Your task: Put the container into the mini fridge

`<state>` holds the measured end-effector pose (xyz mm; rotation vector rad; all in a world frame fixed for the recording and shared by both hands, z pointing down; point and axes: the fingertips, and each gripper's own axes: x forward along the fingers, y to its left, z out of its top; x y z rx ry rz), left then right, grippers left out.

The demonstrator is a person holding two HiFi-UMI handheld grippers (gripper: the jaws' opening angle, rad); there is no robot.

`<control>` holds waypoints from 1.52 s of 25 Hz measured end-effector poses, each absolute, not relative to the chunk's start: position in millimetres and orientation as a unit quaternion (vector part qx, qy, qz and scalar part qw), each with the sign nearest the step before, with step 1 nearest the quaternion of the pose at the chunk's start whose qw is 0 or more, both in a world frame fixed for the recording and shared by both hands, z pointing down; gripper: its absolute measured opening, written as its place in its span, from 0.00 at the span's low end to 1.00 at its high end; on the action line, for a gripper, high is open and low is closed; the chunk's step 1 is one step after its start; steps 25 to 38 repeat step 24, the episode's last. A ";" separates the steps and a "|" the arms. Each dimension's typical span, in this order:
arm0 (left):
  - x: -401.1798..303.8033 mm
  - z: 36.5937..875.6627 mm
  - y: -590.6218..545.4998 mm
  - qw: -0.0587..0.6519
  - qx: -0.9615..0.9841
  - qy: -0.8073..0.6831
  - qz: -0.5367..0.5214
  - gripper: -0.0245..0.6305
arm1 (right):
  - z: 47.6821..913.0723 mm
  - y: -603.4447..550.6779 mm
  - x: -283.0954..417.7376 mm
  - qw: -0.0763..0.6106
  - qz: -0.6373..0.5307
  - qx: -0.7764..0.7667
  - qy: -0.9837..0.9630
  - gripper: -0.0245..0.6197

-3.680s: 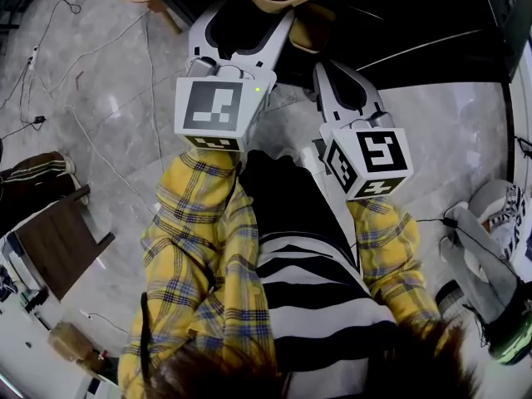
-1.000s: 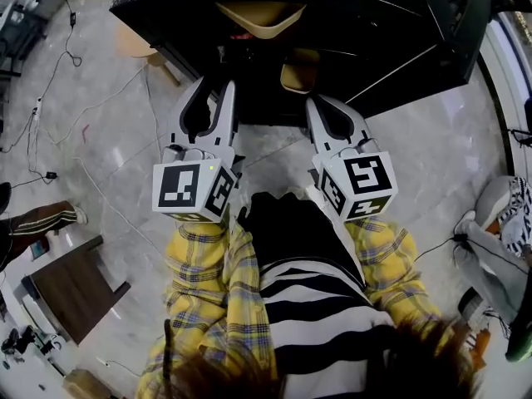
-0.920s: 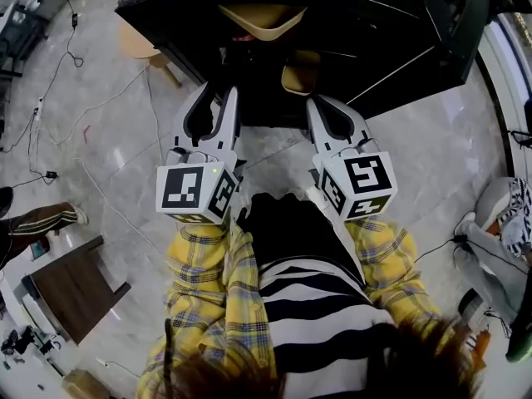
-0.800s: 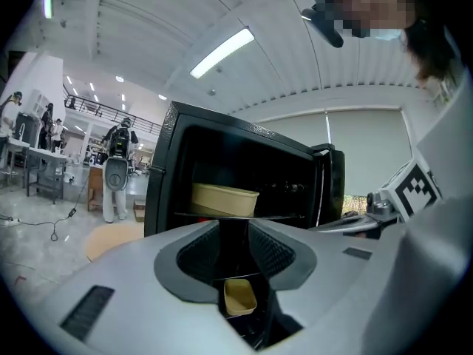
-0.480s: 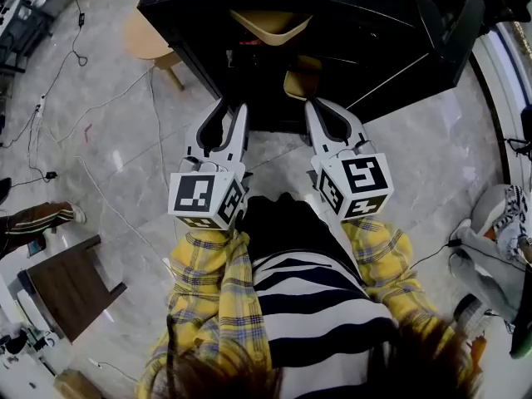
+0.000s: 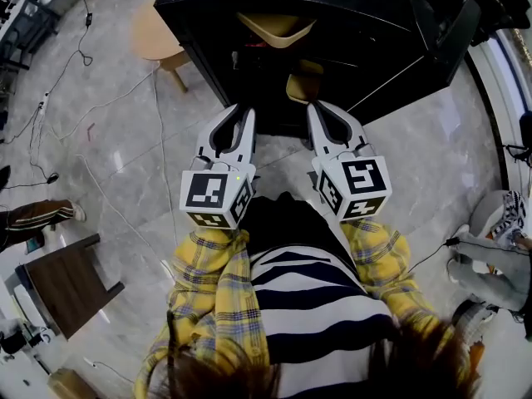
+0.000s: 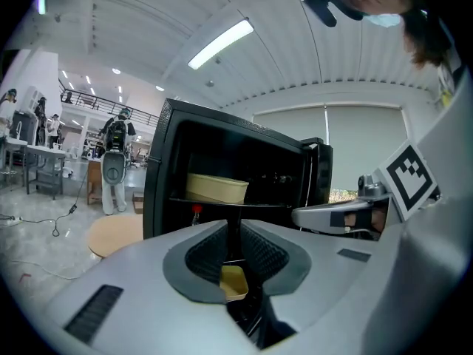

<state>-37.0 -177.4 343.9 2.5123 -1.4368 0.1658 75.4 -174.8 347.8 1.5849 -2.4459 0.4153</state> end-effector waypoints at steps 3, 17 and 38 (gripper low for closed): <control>-37.3 342.1 -175.9 0.122 0.860 -0.492 0.058 0.14 | 343.0 -173.5 75.8 0.093 0.136 0.538 -0.827 0.08; -37.7 339.4 -172.7 0.153 0.857 -0.488 0.065 0.13 | 330.5 -172.4 67.4 0.085 0.124 0.529 -0.835 0.08; -46.9 335.3 -160.1 0.146 0.855 -0.493 0.069 0.13 | 334.3 -160.5 54.7 0.092 0.128 0.519 -0.840 0.08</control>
